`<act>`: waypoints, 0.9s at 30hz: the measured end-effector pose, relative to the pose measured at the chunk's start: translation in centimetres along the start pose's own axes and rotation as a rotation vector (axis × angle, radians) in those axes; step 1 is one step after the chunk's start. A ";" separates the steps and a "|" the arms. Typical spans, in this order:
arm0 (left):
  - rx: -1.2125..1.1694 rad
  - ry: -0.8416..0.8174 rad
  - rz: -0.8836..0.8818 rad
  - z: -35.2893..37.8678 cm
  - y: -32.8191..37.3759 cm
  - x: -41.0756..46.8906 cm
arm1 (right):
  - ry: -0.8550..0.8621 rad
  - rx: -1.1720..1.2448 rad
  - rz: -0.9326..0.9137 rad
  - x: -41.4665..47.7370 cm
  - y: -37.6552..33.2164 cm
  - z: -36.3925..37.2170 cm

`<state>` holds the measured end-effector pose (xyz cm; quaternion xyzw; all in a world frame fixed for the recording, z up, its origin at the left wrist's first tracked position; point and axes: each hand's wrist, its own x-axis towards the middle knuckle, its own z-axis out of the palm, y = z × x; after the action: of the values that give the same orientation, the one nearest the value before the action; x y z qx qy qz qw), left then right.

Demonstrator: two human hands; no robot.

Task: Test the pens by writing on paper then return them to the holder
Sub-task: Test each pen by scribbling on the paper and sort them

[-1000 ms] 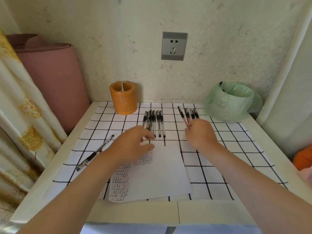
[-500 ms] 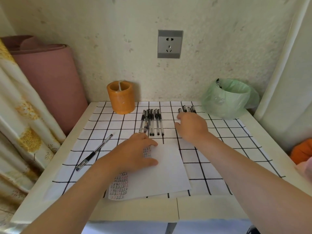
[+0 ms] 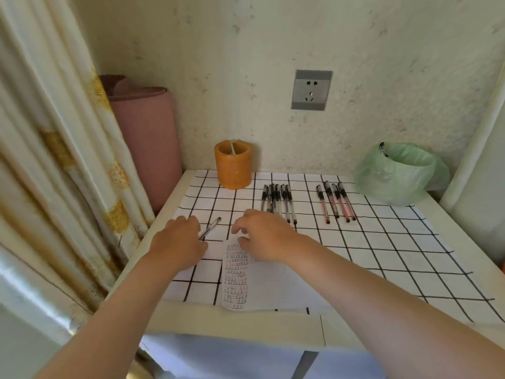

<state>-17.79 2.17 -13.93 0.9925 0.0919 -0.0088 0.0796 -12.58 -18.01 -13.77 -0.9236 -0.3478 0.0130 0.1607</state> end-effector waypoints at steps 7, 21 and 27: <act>0.086 -0.083 -0.007 -0.9 -1.3 -0.9 | -0.087 -0.067 0.009 -0.1 -1.1 1.3; -0.487 0.099 0.352 -2.0 1.9 -1.3 | 0.210 -0.162 -0.171 -1.7 -1.8 -1.8; -0.403 0.114 0.295 -2.0 2.4 -1.4 | 0.182 -0.082 -0.107 -2.6 -0.4 -3.0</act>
<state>-18.72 -0.04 -11.51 0.9582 -0.0498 0.0774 0.2709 -14.42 -20.25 -11.03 -0.9069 -0.3807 -0.0938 0.1541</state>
